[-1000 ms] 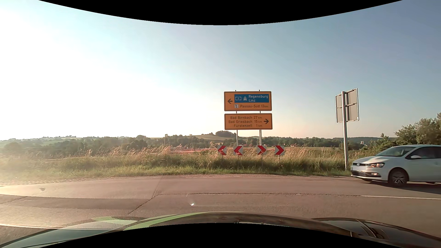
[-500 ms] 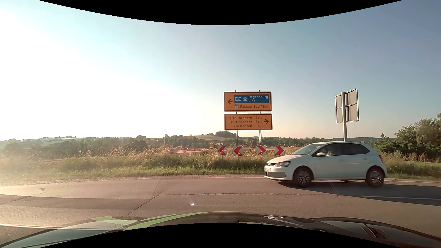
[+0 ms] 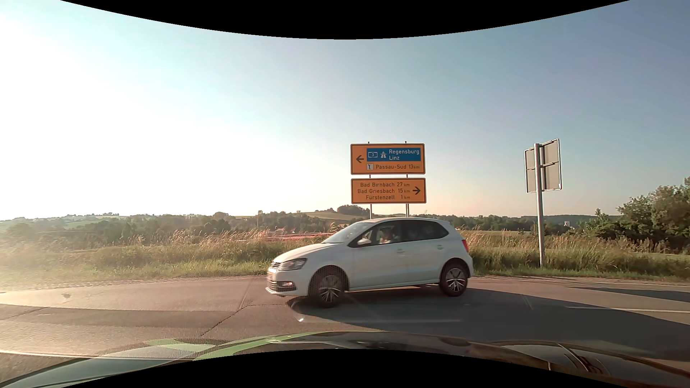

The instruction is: Follow the waypoints while adhering to traffic rules and regulations

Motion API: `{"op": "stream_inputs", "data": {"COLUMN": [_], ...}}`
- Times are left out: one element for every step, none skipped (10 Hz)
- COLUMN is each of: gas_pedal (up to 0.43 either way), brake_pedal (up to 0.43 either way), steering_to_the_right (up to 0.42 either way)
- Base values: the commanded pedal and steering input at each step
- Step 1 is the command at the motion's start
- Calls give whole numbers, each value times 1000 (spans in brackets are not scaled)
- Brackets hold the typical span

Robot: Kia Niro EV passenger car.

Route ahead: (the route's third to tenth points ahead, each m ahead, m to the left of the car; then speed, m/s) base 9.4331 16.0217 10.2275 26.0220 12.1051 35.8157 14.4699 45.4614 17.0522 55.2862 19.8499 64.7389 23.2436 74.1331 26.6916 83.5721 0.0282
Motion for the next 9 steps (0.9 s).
{"op": "stream_inputs", "data": {"gas_pedal": [0,0,0,0,0,0,0,0,0], "brake_pedal": [256,256,256,262,262,262,262,262,262], "steering_to_the_right": [-209,-209,-209,-209,-209,-209,-209,-209,-210]}}
